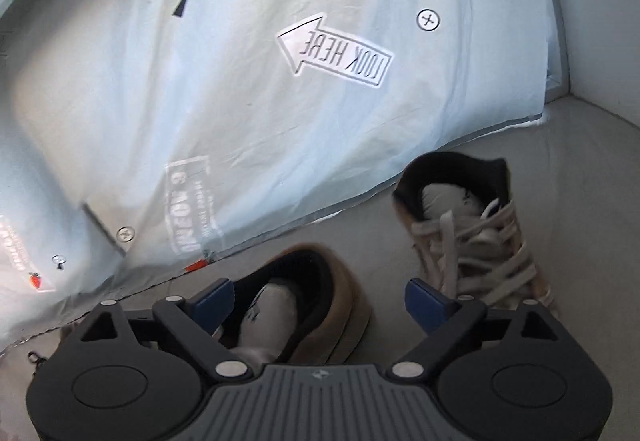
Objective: Organize scattered shoes
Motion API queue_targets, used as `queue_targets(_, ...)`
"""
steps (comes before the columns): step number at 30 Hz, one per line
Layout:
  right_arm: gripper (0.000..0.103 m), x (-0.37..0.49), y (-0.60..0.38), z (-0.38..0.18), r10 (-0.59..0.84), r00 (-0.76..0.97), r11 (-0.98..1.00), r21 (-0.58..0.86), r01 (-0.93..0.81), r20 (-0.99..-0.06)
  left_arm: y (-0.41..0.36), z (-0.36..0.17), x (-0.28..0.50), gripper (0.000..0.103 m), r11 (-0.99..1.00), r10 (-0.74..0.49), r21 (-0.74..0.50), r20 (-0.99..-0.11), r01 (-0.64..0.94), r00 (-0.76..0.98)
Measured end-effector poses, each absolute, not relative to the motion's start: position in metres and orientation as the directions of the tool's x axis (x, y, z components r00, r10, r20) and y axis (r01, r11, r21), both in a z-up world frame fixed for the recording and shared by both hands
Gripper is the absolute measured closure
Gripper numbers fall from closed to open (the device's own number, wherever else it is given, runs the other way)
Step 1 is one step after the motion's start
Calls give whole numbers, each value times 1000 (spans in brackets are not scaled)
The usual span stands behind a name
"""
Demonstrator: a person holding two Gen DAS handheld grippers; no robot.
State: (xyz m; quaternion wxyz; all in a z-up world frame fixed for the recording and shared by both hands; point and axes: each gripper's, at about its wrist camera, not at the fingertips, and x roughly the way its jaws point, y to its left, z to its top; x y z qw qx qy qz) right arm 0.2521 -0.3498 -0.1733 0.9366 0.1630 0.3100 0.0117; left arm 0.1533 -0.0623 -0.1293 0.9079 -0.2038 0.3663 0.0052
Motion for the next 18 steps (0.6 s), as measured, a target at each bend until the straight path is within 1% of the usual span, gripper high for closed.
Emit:
queue_targets(2, 6, 241, -331, -188, 179, 786, 948, 317, 23, -592, -63, -127, 151, 59, 919, -145, -366, -661, -147, 736)
queue_targets(5, 6, 244, -299, -212, 181, 735, 975, 219, -45, -654, -61, -126, 146, 59, 917, -140, -368, -653, -151, 744)
queue_targets(9, 6, 260, -281, -218, 156, 714, 988, 91, -129, -682, -48, -130, 140, 59, 907, -97, -367, -659, -207, 746)
queue_targets(11, 7, 266, -282, -217, 173, 698, 984, 84, -160, -695, -41, -132, 140, 59, 899, -79, -371, -662, -234, 746)
queue_targets(13, 9, 270, -286, -216, 211, 689, 970, 64, -233, -693, -35, -133, 141, 59, 892, -64, -373, -663, -255, 746)
queue_targets(18, 11, 274, -296, -216, 320, 647, 926, 84, -368, -692, -19, -126, 142, 59, 881, -24, -377, -639, -286, 769)
